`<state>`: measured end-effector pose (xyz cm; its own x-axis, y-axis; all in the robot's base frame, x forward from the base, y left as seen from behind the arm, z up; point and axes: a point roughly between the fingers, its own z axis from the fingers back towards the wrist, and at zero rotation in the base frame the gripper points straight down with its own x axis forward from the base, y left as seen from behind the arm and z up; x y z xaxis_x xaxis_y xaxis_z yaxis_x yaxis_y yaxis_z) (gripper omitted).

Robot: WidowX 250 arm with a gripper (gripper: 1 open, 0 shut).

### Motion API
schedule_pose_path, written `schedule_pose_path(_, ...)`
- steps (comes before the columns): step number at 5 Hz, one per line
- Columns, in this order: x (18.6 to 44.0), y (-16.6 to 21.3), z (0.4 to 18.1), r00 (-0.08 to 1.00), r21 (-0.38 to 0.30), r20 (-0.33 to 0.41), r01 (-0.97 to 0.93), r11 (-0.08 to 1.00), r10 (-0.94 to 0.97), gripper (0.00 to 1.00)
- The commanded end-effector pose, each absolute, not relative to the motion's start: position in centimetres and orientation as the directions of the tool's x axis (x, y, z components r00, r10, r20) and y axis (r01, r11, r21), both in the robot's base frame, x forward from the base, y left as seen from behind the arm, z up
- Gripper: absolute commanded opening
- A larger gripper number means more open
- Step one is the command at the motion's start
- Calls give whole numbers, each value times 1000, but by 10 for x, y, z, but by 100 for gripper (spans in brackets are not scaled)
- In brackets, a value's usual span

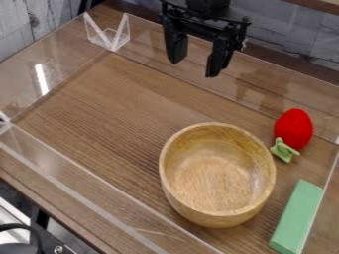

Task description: Put the green object in the brown bowl

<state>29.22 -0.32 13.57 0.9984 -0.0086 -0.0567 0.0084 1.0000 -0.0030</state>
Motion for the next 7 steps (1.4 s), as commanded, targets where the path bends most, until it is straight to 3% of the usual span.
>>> schedule_pose_path(1,297,-11,125,996,-10,-90,-23,1000,22,100)
schedule_pose_path(4,274,-130,111,989,-51,-102,103,993,-108,100)
schedule_pose_path(5,259,-153,104,992,-63,-96,78,995,-84,100)
schedule_pose_path(7,246,-152,79,996,-62,-78,39,997,-44,100)
